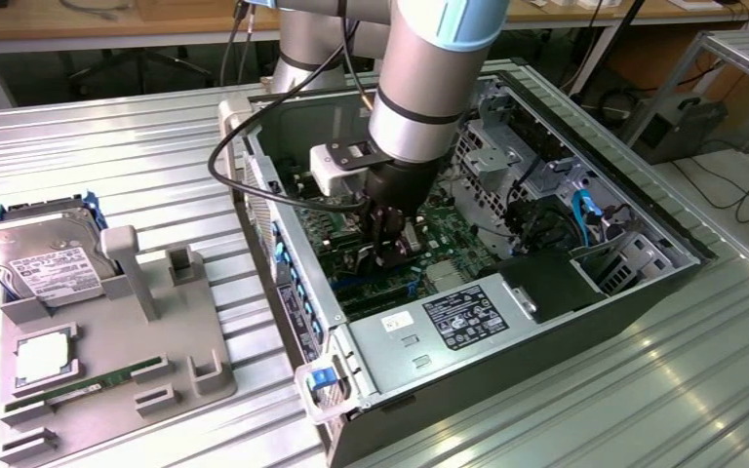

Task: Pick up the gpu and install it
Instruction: 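Insert the gpu into the slot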

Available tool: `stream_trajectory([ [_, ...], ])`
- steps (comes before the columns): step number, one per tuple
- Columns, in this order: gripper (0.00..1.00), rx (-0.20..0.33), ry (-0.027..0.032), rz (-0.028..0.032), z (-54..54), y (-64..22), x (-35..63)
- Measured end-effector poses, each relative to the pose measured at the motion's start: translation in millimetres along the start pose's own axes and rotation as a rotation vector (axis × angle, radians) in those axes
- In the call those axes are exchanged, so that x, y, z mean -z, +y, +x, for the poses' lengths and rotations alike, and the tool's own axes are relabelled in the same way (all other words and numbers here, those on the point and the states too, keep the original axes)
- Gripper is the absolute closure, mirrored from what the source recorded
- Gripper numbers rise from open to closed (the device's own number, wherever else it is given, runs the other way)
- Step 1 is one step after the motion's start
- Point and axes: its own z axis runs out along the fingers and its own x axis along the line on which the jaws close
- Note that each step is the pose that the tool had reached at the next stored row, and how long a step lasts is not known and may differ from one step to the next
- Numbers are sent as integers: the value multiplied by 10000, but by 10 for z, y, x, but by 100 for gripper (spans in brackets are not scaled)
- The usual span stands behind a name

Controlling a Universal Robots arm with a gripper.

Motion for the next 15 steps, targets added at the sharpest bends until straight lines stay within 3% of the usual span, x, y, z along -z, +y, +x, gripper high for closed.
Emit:
stream_trajectory([
  [2,60,0,-3,2,-1,2,47],
  [7,60,0,-3,2,-4,14,303],
  [11,62,0,-2,2,-27,18,387],
  [15,87,0,8,40,-61,39,359],
])
